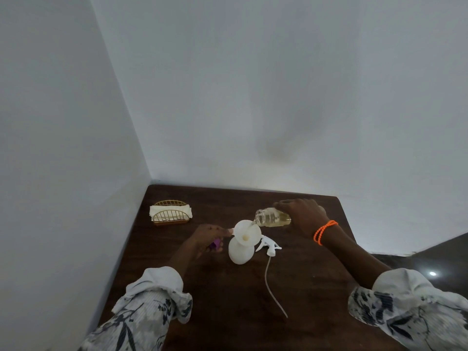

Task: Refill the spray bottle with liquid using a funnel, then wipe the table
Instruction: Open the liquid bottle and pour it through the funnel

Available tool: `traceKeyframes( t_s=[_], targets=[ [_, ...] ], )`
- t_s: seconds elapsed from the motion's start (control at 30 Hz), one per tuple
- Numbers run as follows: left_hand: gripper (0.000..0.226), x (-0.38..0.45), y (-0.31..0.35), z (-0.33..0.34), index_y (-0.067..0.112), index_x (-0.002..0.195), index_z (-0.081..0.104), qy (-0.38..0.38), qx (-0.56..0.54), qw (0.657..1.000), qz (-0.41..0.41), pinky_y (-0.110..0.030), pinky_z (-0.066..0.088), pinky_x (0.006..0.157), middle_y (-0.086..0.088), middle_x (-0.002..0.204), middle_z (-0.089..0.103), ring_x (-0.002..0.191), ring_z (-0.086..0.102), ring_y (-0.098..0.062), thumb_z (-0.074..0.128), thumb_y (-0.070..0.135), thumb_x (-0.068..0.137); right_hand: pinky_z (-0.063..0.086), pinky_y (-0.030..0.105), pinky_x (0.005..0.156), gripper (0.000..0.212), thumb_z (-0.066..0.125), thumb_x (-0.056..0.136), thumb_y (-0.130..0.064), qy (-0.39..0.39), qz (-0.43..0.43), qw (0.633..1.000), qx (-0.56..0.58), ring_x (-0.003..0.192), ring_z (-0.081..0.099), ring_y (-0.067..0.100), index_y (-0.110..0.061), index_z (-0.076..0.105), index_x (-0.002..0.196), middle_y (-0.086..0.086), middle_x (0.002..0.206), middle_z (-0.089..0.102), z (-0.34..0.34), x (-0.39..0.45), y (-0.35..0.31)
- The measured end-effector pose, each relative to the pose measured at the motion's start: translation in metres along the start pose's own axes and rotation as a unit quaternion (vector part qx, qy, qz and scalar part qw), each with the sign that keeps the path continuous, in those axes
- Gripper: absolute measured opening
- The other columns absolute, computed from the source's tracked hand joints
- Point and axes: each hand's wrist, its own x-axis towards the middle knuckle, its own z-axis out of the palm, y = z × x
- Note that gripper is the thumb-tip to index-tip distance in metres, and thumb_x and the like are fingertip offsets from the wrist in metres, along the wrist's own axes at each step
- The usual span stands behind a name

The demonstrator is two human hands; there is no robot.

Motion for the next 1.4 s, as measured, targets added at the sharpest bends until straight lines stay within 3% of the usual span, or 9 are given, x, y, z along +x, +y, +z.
traceKeyframes(
  t_s=[0.17, 0.47, 0.63, 0.9, 1.07, 1.13, 1.27, 1.4],
  targets=[
    [0.038, 0.0028, -0.001, 0.0006, 0.009, 0.107, 0.077, 0.005, 0.003, 1.0, -0.003, -0.031, 0.057, 0.063, -0.015, 0.095, 0.073, 0.075, 0.069, -0.023, 0.088, 0.032, 0.079, 0.053, 0.042, 0.094, 0.071, 0.074, 0.086, -0.035, 0.002, -0.002, 1.0, -0.003, 0.128, 0.059, 0.022, -0.029, 0.044, 0.151, -0.009, 0.15, 0.054, -0.001, -0.0008, -0.0002],
    [0.033, 0.0015, -0.0015, -0.0002, 0.009, 0.104, 0.078, 0.006, 0.012, 1.0, 0.005, -0.032, 0.055, 0.063, -0.012, 0.081, 0.073, 0.066, 0.066, -0.021, 0.086, 0.033, 0.082, 0.053, 0.042, 0.094, 0.074, 0.075, 0.084, -0.036, 0.002, 0.0, 1.0, -0.001, 0.128, 0.059, 0.021, -0.03, 0.044, 0.15, -0.01, 0.15, 0.054, -0.0004, 0.0, 0.0008],
    [0.031, -0.002, -0.0005, 0.0014, 0.007, 0.106, 0.077, 0.006, -0.01, 1.0, -0.004, -0.033, 0.058, 0.069, -0.013, 0.082, 0.072, 0.067, 0.065, -0.021, 0.085, 0.028, 0.084, 0.054, 0.042, 0.093, 0.074, 0.076, 0.083, -0.037, 0.006, -0.001, 1.0, -0.002, 0.128, 0.06, 0.021, -0.03, 0.045, 0.15, -0.009, 0.15, 0.054, 0.0012, 0.0002, 0.0018],
    [0.034, -0.0025, -0.0003, 0.0025, 0.006, 0.107, 0.076, 0.012, -0.019, 1.0, -0.005, -0.03, 0.057, 0.063, -0.015, 0.088, 0.072, 0.069, 0.066, -0.021, 0.086, 0.027, 0.082, 0.054, 0.042, 0.092, 0.074, 0.077, 0.082, -0.037, 0.014, -0.003, 1.0, -0.003, 0.128, 0.059, 0.021, -0.029, 0.046, 0.149, -0.009, 0.149, 0.054, 0.001, -0.0007, 0.002],
    [0.033, 0.0, -0.0023, 0.0003, 0.008, 0.105, 0.077, 0.01, -0.017, 1.0, -0.003, -0.041, 0.061, 0.081, -0.015, 0.088, 0.073, 0.073, 0.067, -0.023, 0.086, 0.028, 0.081, 0.055, 0.042, 0.092, 0.073, 0.077, 0.083, -0.037, 0.01, -0.006, 1.0, -0.005, 0.127, 0.06, 0.022, -0.03, 0.046, 0.149, -0.008, 0.148, 0.055, -0.0001, -0.0014, 0.0026],
    [0.033, -0.0007, -0.0024, 0.0003, 0.007, 0.105, 0.077, 0.007, -0.015, 1.0, -0.002, -0.039, 0.061, 0.077, -0.015, 0.087, 0.073, 0.07, 0.066, -0.022, 0.086, 0.028, 0.081, 0.055, 0.042, 0.092, 0.073, 0.077, 0.083, -0.037, 0.011, -0.006, 1.0, -0.004, 0.128, 0.06, 0.022, -0.03, 0.046, 0.149, -0.008, 0.149, 0.055, -0.0013, -0.0016, 0.0028],
    [0.033, -0.0036, -0.0022, 0.0019, 0.006, 0.105, 0.076, 0.013, -0.01, 1.0, -0.001, -0.026, 0.054, 0.052, -0.013, 0.085, 0.072, 0.064, 0.065, -0.019, 0.086, 0.028, 0.082, 0.053, 0.042, 0.095, 0.07, 0.072, 0.087, -0.037, 0.007, 0.0, 1.0, -0.004, 0.132, 0.057, 0.022, -0.031, 0.044, 0.15, -0.01, 0.152, 0.051, -0.0041, -0.0033, 0.0013],
    [0.035, -0.0026, -0.0036, 0.0023, 0.007, 0.105, 0.077, 0.013, -0.013, 1.0, 0.0, -0.026, 0.054, 0.052, -0.014, 0.087, 0.072, 0.063, 0.066, -0.019, 0.087, 0.03, 0.081, 0.052, 0.042, 0.095, 0.073, 0.074, 0.085, -0.036, 0.003, 0.001, 1.0, -0.006, 0.131, 0.057, 0.022, -0.03, 0.044, 0.15, -0.009, 0.151, 0.052, -0.0036, -0.0044, 0.001]
  ],
)
